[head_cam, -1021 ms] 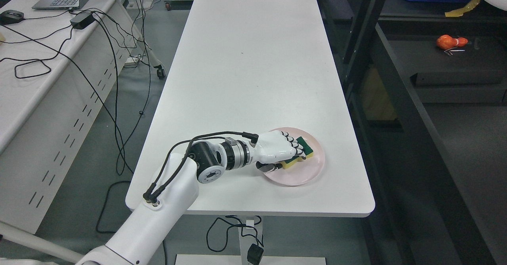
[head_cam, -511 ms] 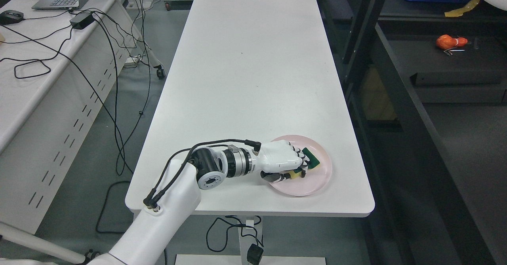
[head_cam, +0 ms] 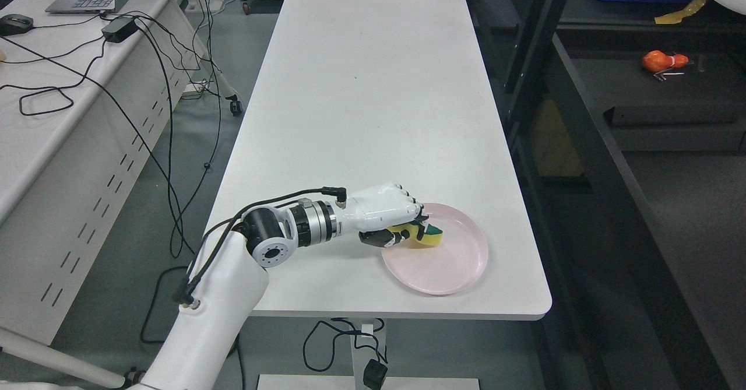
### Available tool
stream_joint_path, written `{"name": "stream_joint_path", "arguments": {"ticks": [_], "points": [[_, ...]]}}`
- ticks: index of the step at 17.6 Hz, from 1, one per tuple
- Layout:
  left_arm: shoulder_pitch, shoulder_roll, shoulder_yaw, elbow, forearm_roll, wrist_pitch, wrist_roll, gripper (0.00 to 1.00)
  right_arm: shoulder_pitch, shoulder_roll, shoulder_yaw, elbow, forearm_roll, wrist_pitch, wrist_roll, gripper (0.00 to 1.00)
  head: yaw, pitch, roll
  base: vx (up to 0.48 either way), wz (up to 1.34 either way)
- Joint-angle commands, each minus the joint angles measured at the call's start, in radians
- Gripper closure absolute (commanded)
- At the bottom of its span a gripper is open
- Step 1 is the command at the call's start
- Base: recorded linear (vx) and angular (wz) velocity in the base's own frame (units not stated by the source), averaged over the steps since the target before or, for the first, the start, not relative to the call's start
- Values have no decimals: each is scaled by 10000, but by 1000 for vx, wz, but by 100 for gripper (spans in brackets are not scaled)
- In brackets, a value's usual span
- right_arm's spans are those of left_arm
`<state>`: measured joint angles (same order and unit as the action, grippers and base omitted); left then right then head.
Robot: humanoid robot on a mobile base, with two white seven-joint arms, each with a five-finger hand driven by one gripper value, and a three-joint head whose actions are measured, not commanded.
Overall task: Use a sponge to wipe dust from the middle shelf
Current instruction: 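Close the left hand fingers around the sponge, then lift the sponge off the plate with the left hand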
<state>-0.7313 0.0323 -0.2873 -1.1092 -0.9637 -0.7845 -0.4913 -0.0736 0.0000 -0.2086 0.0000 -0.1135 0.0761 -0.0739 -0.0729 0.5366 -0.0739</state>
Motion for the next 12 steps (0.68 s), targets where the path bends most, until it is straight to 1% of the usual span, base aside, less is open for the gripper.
{"name": "stream_joint_path", "arguments": {"ticks": [1, 3, 5, 9, 12], "points": [[165, 688, 2106, -1990, 556, -9, 20, 100, 0, -175, 0, -175, 0, 6, 3, 0, 0, 0, 0, 0, 0], [211, 842, 2198, -2436, 617, -9, 20, 100, 0, -175, 0, -175, 0, 6, 3, 0, 0, 0, 0, 0, 0], [180, 827, 2321, -2758, 633, -9, 20, 100, 0, -175, 0, -175, 0, 6, 3, 0, 0, 0, 0, 0, 0], [164, 796, 2214, -3831, 664, -9, -41, 100, 0, -175, 0, -175, 0, 6, 3, 0, 0, 0, 0, 0, 0], [226, 796, 2335, -3972, 878, -9, -26, 100, 0, -175, 0, -175, 0, 6, 3, 0, 0, 0, 0, -6, -5]]}}
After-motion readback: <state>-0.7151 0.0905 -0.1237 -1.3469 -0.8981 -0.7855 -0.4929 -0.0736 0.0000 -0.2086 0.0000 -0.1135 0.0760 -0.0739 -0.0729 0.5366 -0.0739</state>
